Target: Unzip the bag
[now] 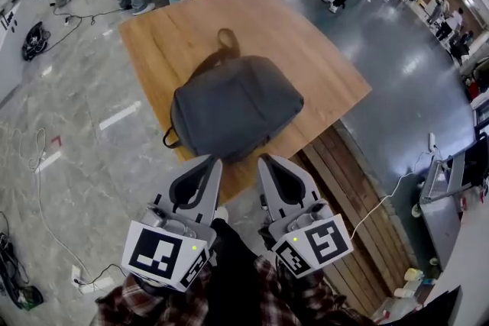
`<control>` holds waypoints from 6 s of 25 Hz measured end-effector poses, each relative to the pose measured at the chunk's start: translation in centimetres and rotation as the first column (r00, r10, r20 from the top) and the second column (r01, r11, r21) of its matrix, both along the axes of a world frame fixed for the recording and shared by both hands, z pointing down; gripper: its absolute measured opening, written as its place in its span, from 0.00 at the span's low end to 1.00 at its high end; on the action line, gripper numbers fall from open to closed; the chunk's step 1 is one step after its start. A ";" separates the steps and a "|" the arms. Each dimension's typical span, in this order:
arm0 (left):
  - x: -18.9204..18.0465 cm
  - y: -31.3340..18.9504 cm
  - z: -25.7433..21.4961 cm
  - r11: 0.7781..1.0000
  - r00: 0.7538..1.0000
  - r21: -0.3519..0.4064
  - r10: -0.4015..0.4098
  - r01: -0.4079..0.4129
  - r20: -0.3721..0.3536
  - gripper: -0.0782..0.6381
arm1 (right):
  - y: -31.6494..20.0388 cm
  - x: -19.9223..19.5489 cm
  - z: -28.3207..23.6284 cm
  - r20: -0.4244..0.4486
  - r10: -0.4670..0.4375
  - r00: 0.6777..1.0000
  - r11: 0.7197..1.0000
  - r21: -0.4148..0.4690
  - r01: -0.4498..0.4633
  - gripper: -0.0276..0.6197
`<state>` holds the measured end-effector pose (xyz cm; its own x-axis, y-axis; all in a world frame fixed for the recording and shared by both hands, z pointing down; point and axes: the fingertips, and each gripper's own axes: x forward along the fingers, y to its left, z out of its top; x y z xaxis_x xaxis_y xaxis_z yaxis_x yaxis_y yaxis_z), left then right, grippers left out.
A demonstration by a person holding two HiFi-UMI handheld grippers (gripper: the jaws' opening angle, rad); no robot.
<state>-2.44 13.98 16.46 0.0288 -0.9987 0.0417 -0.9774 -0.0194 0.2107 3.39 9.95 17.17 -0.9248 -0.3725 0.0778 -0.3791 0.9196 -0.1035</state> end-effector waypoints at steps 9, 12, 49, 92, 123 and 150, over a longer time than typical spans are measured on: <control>-1.2 -8.9 -1.4 1.000 0.999 0.008 0.020 -0.020 0.033 0.12 | -9.2 -0.7 -1.4 0.026 0.030 0.999 1.000 0.003 -0.030 0.06; -1.7 -10.4 -1.4 0.999 0.999 -0.003 0.032 -0.032 0.036 0.12 | -10.4 -1.1 -1.3 0.023 0.038 0.999 0.999 -0.009 -0.038 0.06; -0.8 -21.1 31.4 0.730 0.907 -0.622 0.416 -0.284 0.074 0.12 | -17.0 2.9 28.5 -0.424 0.206 0.882 0.818 -0.420 -0.393 0.06; -2.2 -21.9 33.1 0.736 0.952 -0.634 0.305 -0.236 -0.001 0.12 | -14.0 -0.4 33.9 -0.678 -0.188 0.711 0.890 -0.424 -0.169 0.09; 4.8 -21.1 29.4 0.422 0.275 -0.622 0.906 -0.660 0.322 0.12 | -12.1 0.9 32.8 -0.721 -0.028 0.692 0.940 -0.255 -0.228 0.08; -2.9 -23.6 33.1 0.634 0.792 -0.684 0.596 -0.361 0.134 0.12 | -22.2 -5.4 33.4 -0.773 -0.108 0.625 0.994 -0.064 0.093 0.08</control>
